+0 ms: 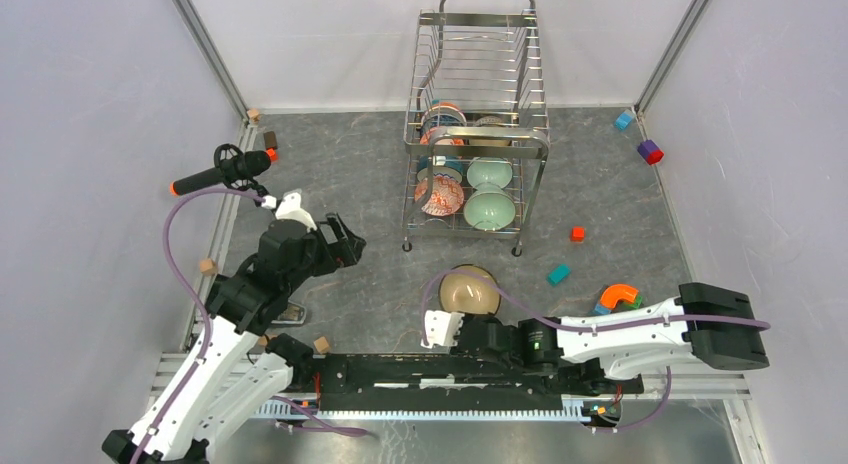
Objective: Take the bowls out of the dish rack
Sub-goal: Place the bowl at the center of the board.
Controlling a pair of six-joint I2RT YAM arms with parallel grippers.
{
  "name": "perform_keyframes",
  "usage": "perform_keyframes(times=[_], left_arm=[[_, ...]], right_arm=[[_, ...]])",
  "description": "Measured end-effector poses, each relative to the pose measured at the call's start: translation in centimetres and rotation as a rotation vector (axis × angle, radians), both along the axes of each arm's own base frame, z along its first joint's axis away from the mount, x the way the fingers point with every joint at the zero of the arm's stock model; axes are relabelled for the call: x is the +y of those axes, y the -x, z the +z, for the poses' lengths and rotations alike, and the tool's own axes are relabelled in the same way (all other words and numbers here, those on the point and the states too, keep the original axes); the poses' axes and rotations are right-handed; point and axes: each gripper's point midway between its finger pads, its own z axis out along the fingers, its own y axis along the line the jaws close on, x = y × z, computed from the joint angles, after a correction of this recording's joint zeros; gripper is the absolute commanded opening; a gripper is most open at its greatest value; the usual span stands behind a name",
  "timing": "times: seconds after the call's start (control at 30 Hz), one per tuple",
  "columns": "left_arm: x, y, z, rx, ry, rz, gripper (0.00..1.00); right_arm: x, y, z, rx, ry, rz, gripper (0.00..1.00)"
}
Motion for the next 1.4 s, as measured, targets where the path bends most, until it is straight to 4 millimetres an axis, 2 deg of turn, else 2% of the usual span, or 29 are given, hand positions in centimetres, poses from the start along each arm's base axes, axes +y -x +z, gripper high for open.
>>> perform_keyframes(times=[0.2, 0.37, 0.63, 0.77, 0.93, 1.4], left_arm=[[-1.5, 2.2, -3.7, 0.145, 0.076, -0.02, 1.0], [-2.9, 3.7, -5.9, 0.224, 0.077, -0.055, 1.0], [-4.6, 4.8, -7.9, 0.273, -0.008, -0.103, 1.0], [-4.7, 4.9, -8.7, 0.284, -0.065, -0.105, 1.0], [-4.3, 4.6, -8.6, 0.269, -0.093, -0.082, 1.0], [-3.1, 3.3, -6.8, 0.19, -0.155, -0.045, 1.0]], right_arm=[[0.5, 0.1, -1.2, 0.034, 0.0, 0.019, 0.0], [0.8, 0.5, -1.9, 0.057, 0.014, 0.044, 0.0], [1.1, 1.6, -2.8, 0.103, 0.031, 0.1, 0.0], [1.0, 1.7, -3.0, 0.106, 0.042, 0.109, 0.0], [0.9, 1.7, -3.1, 0.105, 0.047, 0.109, 0.01], [1.2, 1.6, -3.1, 0.107, 0.058, 0.101, 0.48]])
